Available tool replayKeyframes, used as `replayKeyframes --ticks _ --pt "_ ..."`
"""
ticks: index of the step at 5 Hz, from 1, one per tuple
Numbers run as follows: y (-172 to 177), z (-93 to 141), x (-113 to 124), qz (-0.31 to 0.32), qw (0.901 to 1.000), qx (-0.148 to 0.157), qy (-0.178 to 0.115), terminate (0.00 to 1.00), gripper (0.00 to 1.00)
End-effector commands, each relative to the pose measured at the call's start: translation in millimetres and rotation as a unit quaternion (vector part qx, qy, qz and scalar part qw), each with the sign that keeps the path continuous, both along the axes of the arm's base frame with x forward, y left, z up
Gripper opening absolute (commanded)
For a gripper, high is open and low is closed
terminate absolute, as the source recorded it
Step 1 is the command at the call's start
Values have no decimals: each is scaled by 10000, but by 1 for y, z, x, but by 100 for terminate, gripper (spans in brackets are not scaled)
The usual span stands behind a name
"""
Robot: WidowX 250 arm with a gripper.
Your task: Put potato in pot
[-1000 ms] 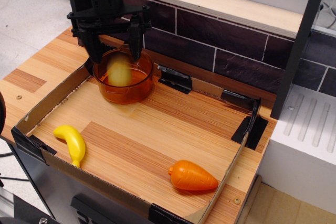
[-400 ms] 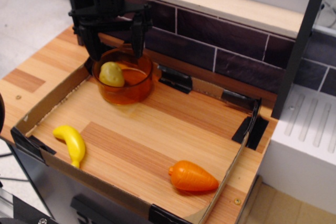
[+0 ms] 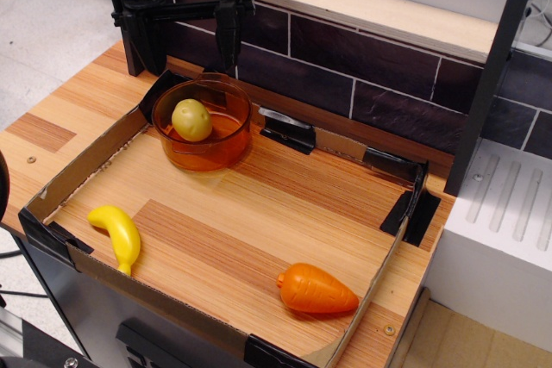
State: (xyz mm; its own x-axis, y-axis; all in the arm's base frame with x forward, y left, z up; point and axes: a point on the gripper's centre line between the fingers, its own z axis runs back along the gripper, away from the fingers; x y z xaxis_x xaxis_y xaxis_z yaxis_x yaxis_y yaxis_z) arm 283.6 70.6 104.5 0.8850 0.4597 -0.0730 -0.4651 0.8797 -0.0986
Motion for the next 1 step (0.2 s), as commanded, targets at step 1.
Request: replayKeyframes --ticks 1 --pt "4 12 2 -6 9997 65 -217 100 100"
